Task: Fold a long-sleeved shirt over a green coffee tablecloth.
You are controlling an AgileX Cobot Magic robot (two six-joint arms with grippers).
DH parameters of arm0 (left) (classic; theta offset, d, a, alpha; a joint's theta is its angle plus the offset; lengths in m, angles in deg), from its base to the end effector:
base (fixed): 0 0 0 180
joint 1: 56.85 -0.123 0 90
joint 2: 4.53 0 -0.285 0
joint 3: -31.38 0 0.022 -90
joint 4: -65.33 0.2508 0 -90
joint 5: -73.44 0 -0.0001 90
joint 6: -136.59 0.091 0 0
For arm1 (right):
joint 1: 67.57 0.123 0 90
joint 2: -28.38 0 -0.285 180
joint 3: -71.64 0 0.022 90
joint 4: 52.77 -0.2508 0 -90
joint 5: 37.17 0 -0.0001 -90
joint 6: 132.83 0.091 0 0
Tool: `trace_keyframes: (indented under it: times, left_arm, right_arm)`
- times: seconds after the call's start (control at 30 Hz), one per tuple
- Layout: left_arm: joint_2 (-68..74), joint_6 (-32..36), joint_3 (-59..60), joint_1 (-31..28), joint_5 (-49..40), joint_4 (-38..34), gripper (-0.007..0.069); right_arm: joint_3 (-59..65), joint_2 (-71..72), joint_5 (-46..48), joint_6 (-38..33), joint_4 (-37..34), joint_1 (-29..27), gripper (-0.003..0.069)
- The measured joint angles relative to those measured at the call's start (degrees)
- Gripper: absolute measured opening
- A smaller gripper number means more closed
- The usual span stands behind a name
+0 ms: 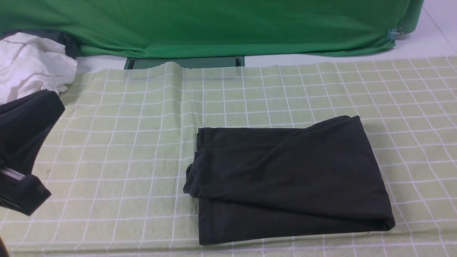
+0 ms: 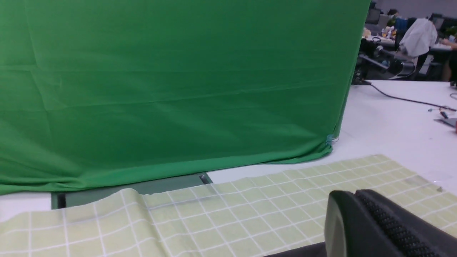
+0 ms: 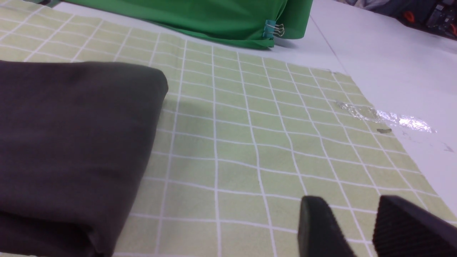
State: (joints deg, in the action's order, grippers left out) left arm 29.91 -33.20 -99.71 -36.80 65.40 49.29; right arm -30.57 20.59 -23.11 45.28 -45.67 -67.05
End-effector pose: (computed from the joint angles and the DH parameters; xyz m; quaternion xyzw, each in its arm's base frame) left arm 0.0950 -0.0384 0.3333 0.1027 0.7063 -0.1694 0.6796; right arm 0.0557 -0.0022 0.1877 -0.0522 0.7616 -0.0579 0.6433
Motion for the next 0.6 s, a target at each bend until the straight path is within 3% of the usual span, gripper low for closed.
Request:
trace_keyframes:
  times: [0.43,0.6]
  left_arm:
    - [-4.23,-4.40,6.70,-0.20,-0.14,10.49,0.0015]
    - [-13.04,-5.75,11.01,-5.58,2.28,11.00,0.0015]
  right_arm:
    - [0.00,0.00,0.00,0.00,0.00,0.00,0.0238]
    - [0.00,0.00,0.00,0.00,0.00,0.00,0.0239]
